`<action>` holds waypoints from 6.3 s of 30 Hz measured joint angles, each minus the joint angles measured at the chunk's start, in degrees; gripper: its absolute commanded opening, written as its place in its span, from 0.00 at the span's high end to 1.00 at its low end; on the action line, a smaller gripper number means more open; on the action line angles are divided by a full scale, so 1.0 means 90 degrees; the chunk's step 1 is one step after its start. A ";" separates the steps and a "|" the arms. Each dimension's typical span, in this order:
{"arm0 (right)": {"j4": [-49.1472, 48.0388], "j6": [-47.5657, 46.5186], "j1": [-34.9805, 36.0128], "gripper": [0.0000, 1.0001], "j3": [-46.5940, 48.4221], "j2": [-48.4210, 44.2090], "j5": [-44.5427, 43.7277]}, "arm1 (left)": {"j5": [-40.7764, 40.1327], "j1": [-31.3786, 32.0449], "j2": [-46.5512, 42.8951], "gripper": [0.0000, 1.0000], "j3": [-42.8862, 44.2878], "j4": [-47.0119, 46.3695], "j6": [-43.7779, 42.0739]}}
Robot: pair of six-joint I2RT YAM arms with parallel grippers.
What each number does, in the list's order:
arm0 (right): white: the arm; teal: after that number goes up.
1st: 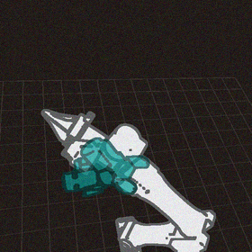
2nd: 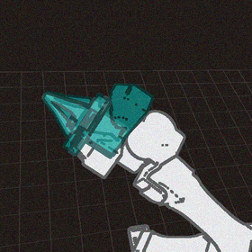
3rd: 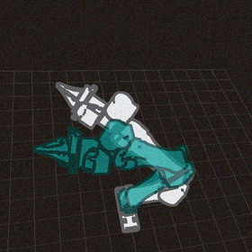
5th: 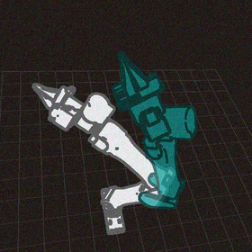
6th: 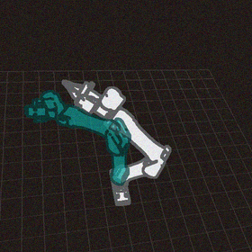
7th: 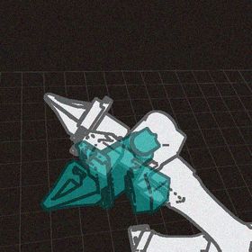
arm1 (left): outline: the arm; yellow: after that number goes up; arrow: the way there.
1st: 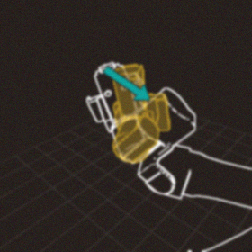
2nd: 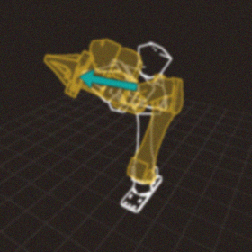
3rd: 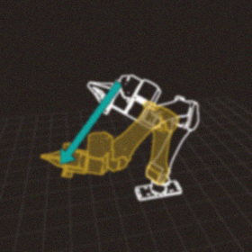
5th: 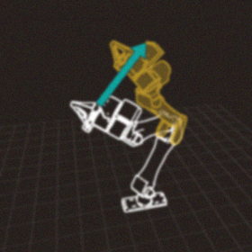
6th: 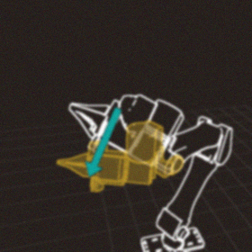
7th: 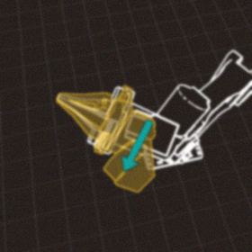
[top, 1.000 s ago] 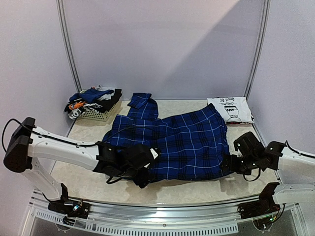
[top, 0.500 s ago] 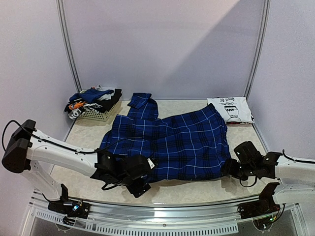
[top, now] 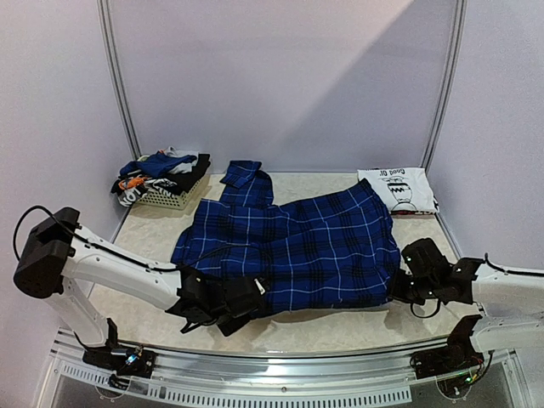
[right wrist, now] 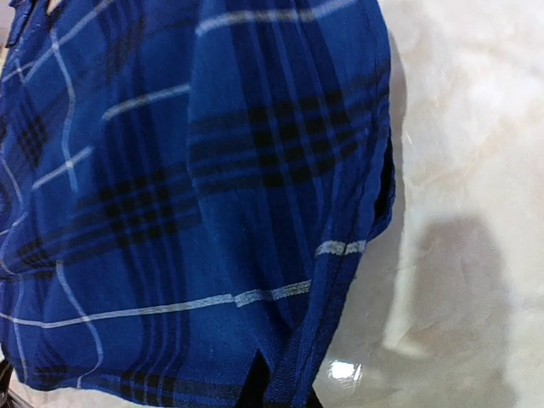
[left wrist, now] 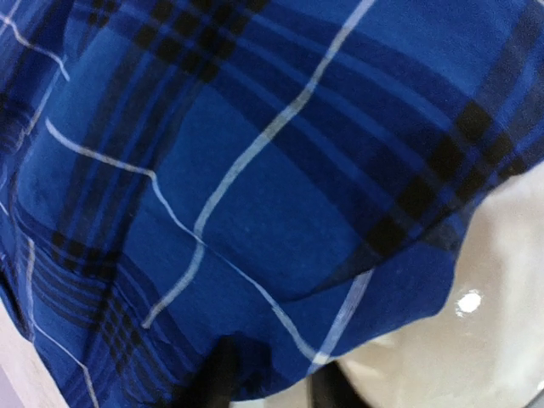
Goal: Fold and stack the mixed laundry pile
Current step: Adjust the flattened shirt at the center of the board, then flatten out the flattened shirt at the center of the board.
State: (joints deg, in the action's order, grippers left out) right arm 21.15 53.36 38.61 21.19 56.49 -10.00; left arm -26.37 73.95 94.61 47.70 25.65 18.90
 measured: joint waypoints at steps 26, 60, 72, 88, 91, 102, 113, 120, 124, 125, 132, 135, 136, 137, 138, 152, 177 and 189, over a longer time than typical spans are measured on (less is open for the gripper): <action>0.0369 -0.2050 -0.1931 1.00 0.5112 0.3842 0.0226 | 0.0318 -0.2217 -0.0653 1.00 0.1775 0.0537 -0.1061; 0.0119 -0.2749 -0.2465 1.00 0.6632 0.6268 0.0971 | 0.0991 -0.0731 0.2055 0.36 0.4085 0.0163 -0.3769; 0.0017 -0.2827 -0.2465 1.00 0.6312 0.5967 0.1015 | 0.0129 -0.0702 0.3174 0.43 0.3993 -0.0945 -0.5838; -0.0022 -0.2868 -0.2465 1.00 0.6220 0.5943 0.1032 | -0.0330 -0.0532 0.3757 0.79 0.4197 -0.1936 -0.6887; -0.0024 -0.2873 -0.2465 1.00 0.6220 0.5943 0.1032 | -0.0284 -0.0527 0.3888 1.00 0.4279 -0.1984 -0.6972; -0.0049 -0.2943 -0.2465 1.00 0.6142 0.5763 0.1197 | 0.0228 -0.0372 0.3133 1.00 0.3973 -0.1620 -0.6390; -0.0187 -0.2970 -0.2433 1.00 0.5712 0.4964 0.1321 | 0.0495 0.0117 -0.0080 1.00 0.3526 -0.1120 -0.5032; -0.0177 -0.2980 -0.2193 1.00 0.5022 0.4070 0.1229 | 0.0323 0.0342 -0.1316 1.00 0.3526 -0.0374 -0.4248; -0.0100 -0.2936 -0.2018 1.00 0.4430 0.3264 0.1010 | 0.0311 0.0515 -0.2149 1.00 0.3563 -0.0090 -0.3973; -0.0068 -0.2929 -0.1987 1.00 0.4299 0.3075 0.0962 | 0.0318 0.0544 -0.2356 1.00 0.3565 -0.0068 -0.3912; 0.0386 -0.2645 -0.1858 1.00 0.3140 0.1387 0.0648 | 0.0423 0.0726 -0.3126 1.00 0.3878 0.0109 -0.3599; 0.0692 -0.2475 -0.1836 1.00 0.2628 0.0736 0.0590 | 0.0503 0.0896 -0.3111 1.00 0.4078 0.0199 -0.3517; 0.0782 -0.2402 -0.1831 1.00 0.2477 0.0534 0.0576 | 0.0527 0.0964 -0.3087 1.00 0.4153 0.0267 -0.3490; 0.0867 -0.2329 -0.1831 1.00 0.2317 0.0323 0.0568 | 0.0546 0.1035 -0.3050 1.00 0.4235 0.0316 -0.3466; 0.0981 -0.2261 -0.1831 1.00 0.2176 0.0117 0.0571 | 0.0554 0.1098 -0.3004 1.00 0.4325 0.0367 -0.3446; 0.1496 -0.1120 -0.1831 1.00 0.0423 -0.2346 0.0755 | 0.0432 0.2001 -0.2562 1.00 0.5219 0.0945 -0.3079; 0.3157 0.0517 -0.1831 0.13 0.0425 -0.5952 -0.0061 | 0.2300 0.3599 -0.1632 1.00 0.5384 0.0806 -0.1360; 0.0891 -0.0347 -0.1761 0.41 0.0219 -0.2535 0.2103 | 0.2844 0.3631 -0.1411 1.00 0.5221 -0.0032 -0.1231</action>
State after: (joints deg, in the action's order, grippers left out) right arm 29.17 50.24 22.76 23.16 33.67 8.93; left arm -0.78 106.63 81.91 94.70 25.36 7.81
